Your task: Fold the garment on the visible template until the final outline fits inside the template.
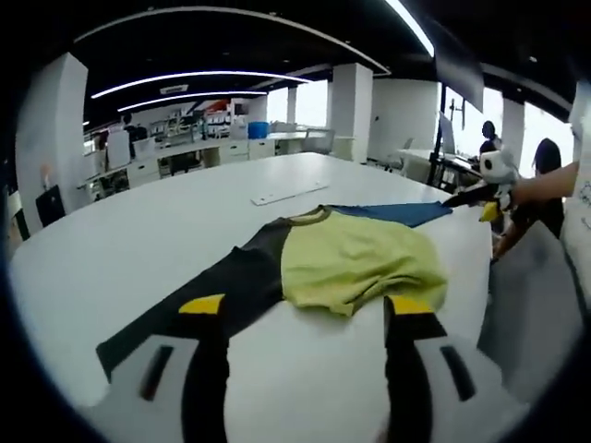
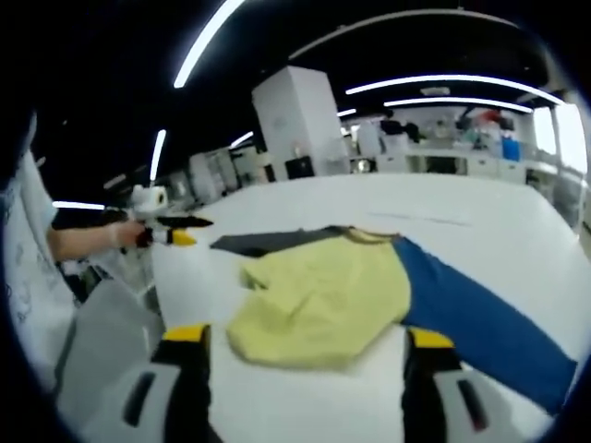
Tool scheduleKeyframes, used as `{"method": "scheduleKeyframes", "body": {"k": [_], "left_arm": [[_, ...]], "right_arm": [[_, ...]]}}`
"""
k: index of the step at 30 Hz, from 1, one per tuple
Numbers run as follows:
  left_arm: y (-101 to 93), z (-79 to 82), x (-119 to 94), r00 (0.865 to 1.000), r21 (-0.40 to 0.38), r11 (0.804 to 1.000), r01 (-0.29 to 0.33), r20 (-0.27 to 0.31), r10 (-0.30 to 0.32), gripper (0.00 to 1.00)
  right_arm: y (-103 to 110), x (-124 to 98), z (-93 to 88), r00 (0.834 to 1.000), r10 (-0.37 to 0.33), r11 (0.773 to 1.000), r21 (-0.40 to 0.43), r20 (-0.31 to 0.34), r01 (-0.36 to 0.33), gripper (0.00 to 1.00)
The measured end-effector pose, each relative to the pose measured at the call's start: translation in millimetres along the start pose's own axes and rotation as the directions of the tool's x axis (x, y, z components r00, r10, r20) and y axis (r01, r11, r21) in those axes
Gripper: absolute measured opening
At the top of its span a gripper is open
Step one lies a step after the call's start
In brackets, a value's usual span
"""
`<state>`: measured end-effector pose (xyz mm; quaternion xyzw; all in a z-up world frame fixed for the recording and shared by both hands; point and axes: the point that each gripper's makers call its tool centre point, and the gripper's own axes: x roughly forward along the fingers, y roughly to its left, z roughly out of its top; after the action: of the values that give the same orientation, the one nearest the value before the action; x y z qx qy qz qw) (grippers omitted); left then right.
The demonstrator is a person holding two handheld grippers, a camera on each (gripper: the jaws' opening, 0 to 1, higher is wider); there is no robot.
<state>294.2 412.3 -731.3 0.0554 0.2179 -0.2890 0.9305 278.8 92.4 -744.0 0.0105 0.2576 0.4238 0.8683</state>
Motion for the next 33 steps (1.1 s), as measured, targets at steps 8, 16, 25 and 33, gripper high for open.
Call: {"method": "scheduleKeyframes", "body": {"k": [8, 16, 25, 33], "left_arm": [[-32.2, -2.0, 2, 1.000, 0.032, 0.999, 0.026, -0.013, -0.025, 0.64], [-46.1, 0.4, 4, 0.999, 0.017, 0.999, 0.044, -0.005, -0.044, 0.63], [-61.1, -3.5, 6, 0.998, 0.005, 0.998, 0.069, -0.007, -0.069, 0.62], [-71.0, -3.4, 7, 0.996, -0.004, 0.996, 0.088, -0.002, -0.088, 0.62]], "right_arm": [[13, 9, -4.7, 0.999, 0.039, 0.999, -0.022, -0.020, -0.040, 0.82], [28, 20, -7.1, 0.993, 0.084, 0.988, -0.124, -0.081, -0.094, 0.72], [59, 50, -23.9, 0.974, 0.118, 0.949, -0.267, -0.192, -0.167, 0.48], [79, 77, -45.7, 0.953, 0.132, 0.918, -0.328, -0.273, -0.222, 0.32]]}}
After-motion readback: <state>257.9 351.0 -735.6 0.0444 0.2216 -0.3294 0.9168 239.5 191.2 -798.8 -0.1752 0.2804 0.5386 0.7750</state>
